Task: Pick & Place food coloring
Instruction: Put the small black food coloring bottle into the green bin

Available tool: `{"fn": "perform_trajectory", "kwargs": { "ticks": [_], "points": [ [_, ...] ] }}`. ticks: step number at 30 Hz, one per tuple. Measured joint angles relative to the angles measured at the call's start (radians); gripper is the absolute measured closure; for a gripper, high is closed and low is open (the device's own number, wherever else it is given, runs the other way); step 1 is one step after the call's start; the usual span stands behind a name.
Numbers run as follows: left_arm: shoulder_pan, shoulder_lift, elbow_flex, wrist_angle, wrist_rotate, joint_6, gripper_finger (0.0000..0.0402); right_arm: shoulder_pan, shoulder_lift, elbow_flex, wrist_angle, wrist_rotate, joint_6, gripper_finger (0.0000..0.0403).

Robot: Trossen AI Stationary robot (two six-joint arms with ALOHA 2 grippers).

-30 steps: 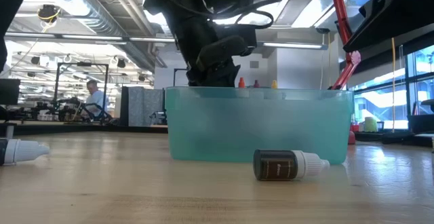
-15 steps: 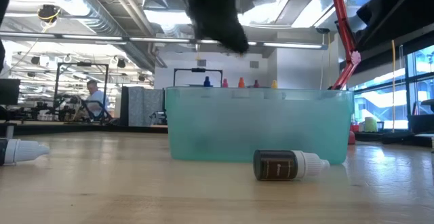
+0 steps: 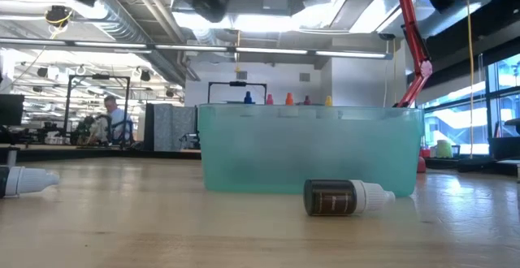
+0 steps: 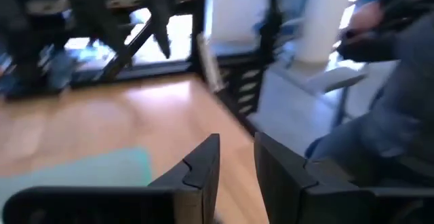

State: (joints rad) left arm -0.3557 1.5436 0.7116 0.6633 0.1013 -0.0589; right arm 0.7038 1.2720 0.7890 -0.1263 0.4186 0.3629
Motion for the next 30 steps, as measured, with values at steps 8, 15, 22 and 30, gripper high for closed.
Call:
{"fn": "perform_trajectory", "kwargs": {
  "ticks": [8,15,22,30],
  "points": [
    [-0.007,-0.038,-0.13,0.075,-0.025,-0.031,0.0309,0.011,0.071,0.139,-0.026,-0.167,-0.094,0.0156],
    [0.025,-0.046,-0.128,0.141,-0.029,-0.086,0.0312,0.023,0.277,0.236,-0.117,-0.179,-0.048,0.0148],
    [0.028,-0.047,-0.128,0.126,-0.028,-0.121,0.0309,0.024,0.4,0.279,-0.117,-0.282,-0.009,0.0148],
    [0.026,-0.046,-0.128,0.121,-0.029,-0.121,0.0313,0.023,0.467,0.282,-0.156,-0.237,-0.001,0.015]
  ]
}}
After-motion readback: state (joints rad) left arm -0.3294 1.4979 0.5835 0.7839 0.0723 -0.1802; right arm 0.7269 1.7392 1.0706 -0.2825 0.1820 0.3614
